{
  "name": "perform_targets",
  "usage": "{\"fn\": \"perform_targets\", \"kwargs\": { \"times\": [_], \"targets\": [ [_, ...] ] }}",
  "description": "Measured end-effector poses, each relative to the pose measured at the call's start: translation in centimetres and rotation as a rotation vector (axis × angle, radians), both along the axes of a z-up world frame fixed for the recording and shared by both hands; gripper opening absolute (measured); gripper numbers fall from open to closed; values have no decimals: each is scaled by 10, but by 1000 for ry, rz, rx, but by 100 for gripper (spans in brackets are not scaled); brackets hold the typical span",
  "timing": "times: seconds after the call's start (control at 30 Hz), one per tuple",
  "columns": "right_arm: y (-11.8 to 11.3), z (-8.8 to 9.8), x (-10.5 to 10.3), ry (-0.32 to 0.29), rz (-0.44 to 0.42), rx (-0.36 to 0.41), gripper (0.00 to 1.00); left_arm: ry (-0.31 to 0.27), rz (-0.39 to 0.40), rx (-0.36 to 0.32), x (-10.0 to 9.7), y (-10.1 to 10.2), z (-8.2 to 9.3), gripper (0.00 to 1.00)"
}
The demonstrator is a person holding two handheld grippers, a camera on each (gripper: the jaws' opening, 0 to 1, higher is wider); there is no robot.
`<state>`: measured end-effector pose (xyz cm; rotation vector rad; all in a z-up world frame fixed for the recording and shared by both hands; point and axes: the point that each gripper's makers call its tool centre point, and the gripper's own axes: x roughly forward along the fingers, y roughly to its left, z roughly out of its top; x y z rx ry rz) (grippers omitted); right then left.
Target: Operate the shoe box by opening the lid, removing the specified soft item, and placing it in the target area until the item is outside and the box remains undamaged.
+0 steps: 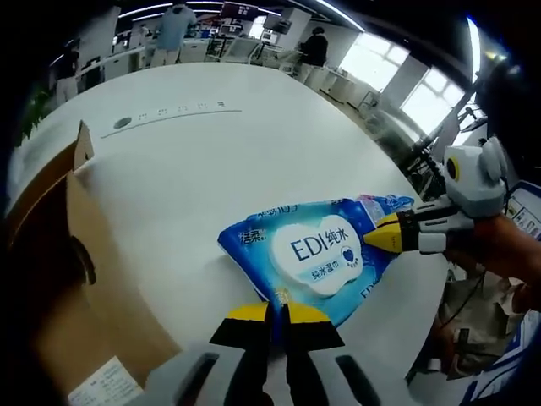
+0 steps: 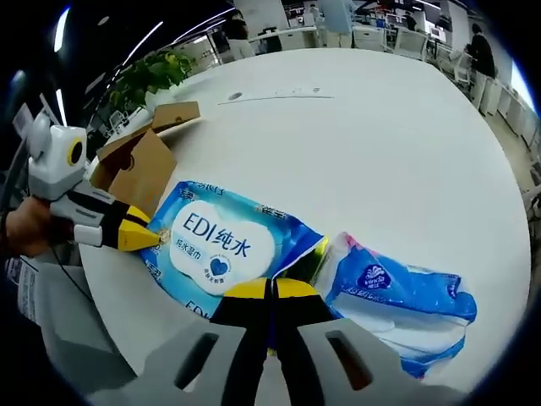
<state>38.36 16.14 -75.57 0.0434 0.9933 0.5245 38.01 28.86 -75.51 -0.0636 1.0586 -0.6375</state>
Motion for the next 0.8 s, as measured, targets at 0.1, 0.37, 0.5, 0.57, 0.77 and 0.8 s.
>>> {"fn": "perform_targets", "kwargs": {
  "times": [0.1,0.37,0.5,0.57,0.77,0.8],
  "targets": [
    [-1,-1,0,-3,-4,-3,0,-2,-22,14,-2,1,-1,5],
    [-3,3,-1,-25,9,-43,2,-17,-47,38,-3,8,6,5],
    [-5,3,-5,-23,14,-69,3,-16,-51,42,-7,10,11,8],
    [-5,4,-8,-23,22,-83,3,-20,-53,42,-10,11,15,9],
    [-12,11,-10,-42,21,-126,4,-29,-62,21,-21,14,22,9],
    [-13,12,-11,-45,17,-127,4,-32,-60,14,-23,15,26,9]
  ]
}}
